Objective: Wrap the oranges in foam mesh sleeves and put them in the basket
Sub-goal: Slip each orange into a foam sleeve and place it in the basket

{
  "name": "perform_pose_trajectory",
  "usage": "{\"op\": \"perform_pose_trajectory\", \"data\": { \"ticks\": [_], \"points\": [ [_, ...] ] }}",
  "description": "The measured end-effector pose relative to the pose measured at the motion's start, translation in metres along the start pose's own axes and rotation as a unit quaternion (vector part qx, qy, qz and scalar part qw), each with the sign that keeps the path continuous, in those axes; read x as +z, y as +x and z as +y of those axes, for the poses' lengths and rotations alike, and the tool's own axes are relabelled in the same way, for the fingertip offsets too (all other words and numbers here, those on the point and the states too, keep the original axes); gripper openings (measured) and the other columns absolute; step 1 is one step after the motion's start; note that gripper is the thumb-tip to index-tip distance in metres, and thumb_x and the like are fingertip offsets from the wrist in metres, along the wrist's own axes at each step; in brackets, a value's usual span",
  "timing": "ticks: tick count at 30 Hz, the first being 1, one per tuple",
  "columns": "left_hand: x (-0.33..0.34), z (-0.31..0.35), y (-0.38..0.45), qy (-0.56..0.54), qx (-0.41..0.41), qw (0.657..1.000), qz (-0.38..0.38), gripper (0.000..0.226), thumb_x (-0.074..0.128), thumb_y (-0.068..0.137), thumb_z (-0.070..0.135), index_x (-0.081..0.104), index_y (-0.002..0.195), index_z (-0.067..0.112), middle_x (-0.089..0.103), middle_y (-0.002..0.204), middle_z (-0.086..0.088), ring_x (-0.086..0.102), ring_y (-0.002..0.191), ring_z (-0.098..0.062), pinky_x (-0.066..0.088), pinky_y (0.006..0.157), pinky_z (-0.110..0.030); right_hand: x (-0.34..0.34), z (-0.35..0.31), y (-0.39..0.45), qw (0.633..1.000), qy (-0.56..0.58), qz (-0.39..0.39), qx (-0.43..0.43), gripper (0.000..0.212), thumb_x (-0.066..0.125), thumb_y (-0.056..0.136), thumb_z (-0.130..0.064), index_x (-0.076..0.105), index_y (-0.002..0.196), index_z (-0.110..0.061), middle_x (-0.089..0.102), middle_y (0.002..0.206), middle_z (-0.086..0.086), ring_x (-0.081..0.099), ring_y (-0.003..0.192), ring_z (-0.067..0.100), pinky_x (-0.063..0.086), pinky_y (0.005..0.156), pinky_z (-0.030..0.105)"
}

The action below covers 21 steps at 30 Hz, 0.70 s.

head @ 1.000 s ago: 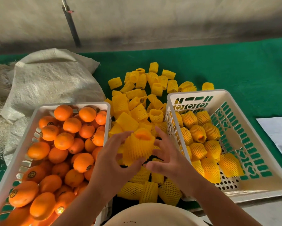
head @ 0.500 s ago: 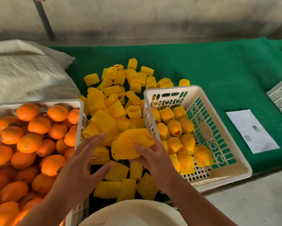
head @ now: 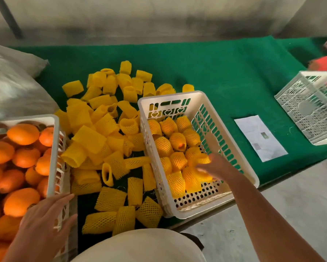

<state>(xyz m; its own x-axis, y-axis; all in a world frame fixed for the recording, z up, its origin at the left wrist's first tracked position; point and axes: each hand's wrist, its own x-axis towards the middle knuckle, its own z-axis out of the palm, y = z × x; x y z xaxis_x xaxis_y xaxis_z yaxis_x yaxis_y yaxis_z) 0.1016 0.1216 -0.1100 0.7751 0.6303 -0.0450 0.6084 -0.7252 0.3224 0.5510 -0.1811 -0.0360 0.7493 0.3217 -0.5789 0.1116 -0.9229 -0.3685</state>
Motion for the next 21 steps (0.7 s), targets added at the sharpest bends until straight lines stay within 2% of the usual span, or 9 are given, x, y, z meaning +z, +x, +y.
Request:
{"op": "perform_pose_trajectory", "data": {
  "ticks": [2, 4, 7, 9, 11, 14, 16, 17, 21],
  "points": [
    [0.002, 0.004, -0.004, 0.019, 0.011, 1.0, 0.02, 0.062, 0.047, 0.084, 0.065, 0.059, 0.136, 0.034, 0.058, 0.131, 0.01, 0.055, 0.118, -0.024, 0.047, 0.092, -0.052, -0.004, 0.006, 0.002, 0.991, -0.12, -0.051, 0.021, 0.066, 0.078, 0.085, -0.048, 0.057, 0.138, -0.015, 0.065, 0.108, 0.004, 0.069, 0.086, 0.02, 0.061, 0.068, 0.034],
    [0.0, 0.01, -0.005, 0.022, 0.017, 0.999, 0.039, 0.061, 0.048, 0.083, 0.061, 0.062, 0.133, 0.031, 0.059, 0.129, 0.008, 0.054, 0.118, -0.026, 0.048, 0.092, -0.056, -0.001, 0.01, 0.003, 0.977, -0.186, -0.089, 0.054, 0.059, 0.078, 0.086, -0.046, 0.062, 0.131, -0.012, 0.063, 0.104, 0.003, 0.069, 0.093, 0.024, 0.062, 0.084, 0.038],
    [-0.004, 0.018, -0.003, 0.024, 0.02, 0.998, 0.049, 0.059, 0.05, 0.081, 0.057, 0.064, 0.13, 0.026, 0.062, 0.124, 0.003, 0.053, 0.116, -0.027, 0.049, 0.09, -0.061, 0.007, 0.017, 0.004, 0.966, -0.218, -0.11, 0.086, 0.069, 0.076, 0.089, -0.044, 0.054, 0.145, -0.009, 0.06, 0.134, 0.013, 0.064, 0.115, 0.031, 0.055, 0.102, 0.044],
    [-0.007, 0.021, -0.003, 0.025, 0.021, 0.999, 0.044, 0.058, 0.051, 0.081, 0.056, 0.065, 0.129, 0.026, 0.064, 0.124, 0.003, 0.053, 0.117, -0.026, 0.049, 0.091, -0.062, 0.014, 0.024, 0.005, 0.969, -0.2, -0.112, 0.09, 0.081, 0.077, 0.091, -0.045, 0.041, 0.156, -0.011, 0.049, 0.154, 0.016, 0.055, 0.133, 0.035, 0.049, 0.11, 0.047],
    [-0.009, 0.022, -0.004, 0.017, 0.021, 0.999, 0.04, 0.058, 0.049, 0.083, 0.058, 0.066, 0.128, 0.026, 0.064, 0.124, 0.005, 0.053, 0.119, -0.025, 0.047, 0.094, -0.059, 0.017, 0.029, 0.008, 0.972, -0.187, -0.106, 0.09, 0.088, 0.078, 0.089, -0.047, 0.036, 0.159, -0.012, 0.044, 0.159, 0.015, 0.049, 0.14, 0.036, 0.044, 0.115, 0.047],
    [-0.013, 0.024, -0.004, 0.015, 0.024, 0.999, 0.031, 0.056, 0.046, 0.085, 0.058, 0.067, 0.127, 0.026, 0.065, 0.125, 0.007, 0.053, 0.121, -0.021, 0.045, 0.097, -0.055, 0.019, 0.033, 0.014, 0.973, -0.188, -0.097, 0.093, 0.083, 0.08, 0.086, -0.051, 0.048, 0.15, -0.009, 0.059, 0.142, 0.012, 0.055, 0.133, 0.035, 0.046, 0.111, 0.046],
    [-0.016, 0.028, -0.005, 0.01, 0.024, 0.999, 0.019, 0.055, 0.045, 0.087, 0.058, 0.068, 0.126, 0.026, 0.064, 0.126, 0.007, 0.052, 0.123, -0.02, 0.041, 0.1, -0.05, 0.019, 0.033, 0.016, 0.972, -0.203, -0.07, 0.092, 0.074, 0.079, 0.085, -0.056, 0.058, 0.138, -0.008, 0.067, 0.116, 0.006, 0.064, 0.119, 0.031, 0.052, 0.1, 0.042],
    [-0.017, 0.03, -0.006, 0.006, 0.024, 1.0, 0.015, 0.054, 0.045, 0.088, 0.057, 0.068, 0.126, 0.027, 0.064, 0.127, 0.008, 0.052, 0.124, -0.019, 0.038, 0.101, -0.047, 0.018, 0.031, 0.015, 0.972, -0.211, -0.049, 0.087, 0.071, 0.077, 0.085, -0.058, 0.061, 0.134, -0.009, 0.068, 0.111, 0.005, 0.065, 0.113, 0.028, 0.052, 0.094, 0.039],
    [-0.025, 0.038, -0.011, -0.025, 0.014, 1.0, 0.012, 0.048, 0.043, 0.092, 0.053, 0.067, 0.127, 0.03, 0.062, 0.129, 0.011, 0.049, 0.129, -0.016, 0.034, 0.106, -0.044, 0.025, 0.006, -0.005, 0.976, -0.206, 0.075, -0.013, 0.06, 0.071, 0.09, -0.059, 0.062, 0.13, -0.015, 0.069, 0.12, 0.009, 0.065, 0.109, 0.028, 0.051, 0.088, 0.039]
  ]
}}
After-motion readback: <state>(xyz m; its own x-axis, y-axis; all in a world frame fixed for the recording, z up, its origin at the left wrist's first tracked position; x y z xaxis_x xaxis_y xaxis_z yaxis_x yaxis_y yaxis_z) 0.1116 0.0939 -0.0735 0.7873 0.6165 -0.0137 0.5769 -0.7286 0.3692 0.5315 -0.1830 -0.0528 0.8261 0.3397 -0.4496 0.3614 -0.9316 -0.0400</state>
